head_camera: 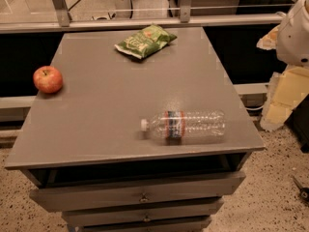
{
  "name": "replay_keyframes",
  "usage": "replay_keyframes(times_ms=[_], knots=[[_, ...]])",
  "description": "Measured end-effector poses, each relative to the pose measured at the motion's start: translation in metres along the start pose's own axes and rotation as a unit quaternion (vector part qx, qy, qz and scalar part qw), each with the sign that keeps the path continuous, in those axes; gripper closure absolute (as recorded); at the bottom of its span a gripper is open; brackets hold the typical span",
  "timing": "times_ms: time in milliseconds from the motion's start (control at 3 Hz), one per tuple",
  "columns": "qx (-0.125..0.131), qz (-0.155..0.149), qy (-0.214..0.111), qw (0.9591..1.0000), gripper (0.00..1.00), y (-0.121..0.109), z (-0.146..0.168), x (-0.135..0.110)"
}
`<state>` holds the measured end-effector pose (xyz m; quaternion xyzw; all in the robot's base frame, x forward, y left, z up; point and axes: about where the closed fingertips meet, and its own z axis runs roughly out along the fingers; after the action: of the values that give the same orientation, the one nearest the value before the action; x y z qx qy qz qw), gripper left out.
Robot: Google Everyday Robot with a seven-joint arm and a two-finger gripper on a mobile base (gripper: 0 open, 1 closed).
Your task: Pick water bottle
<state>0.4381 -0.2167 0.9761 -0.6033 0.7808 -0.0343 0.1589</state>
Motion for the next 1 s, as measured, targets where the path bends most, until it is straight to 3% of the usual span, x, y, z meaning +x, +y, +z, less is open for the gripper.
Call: replay_keyframes(times_ms=[333, 1000], knots=[[0.000, 0.000, 0.000, 1.0000, 0.00, 0.000, 0.000, 0.000], [-0.016, 0.001, -0.042, 0.9990, 0.00, 0.002, 0.058, -0.020]])
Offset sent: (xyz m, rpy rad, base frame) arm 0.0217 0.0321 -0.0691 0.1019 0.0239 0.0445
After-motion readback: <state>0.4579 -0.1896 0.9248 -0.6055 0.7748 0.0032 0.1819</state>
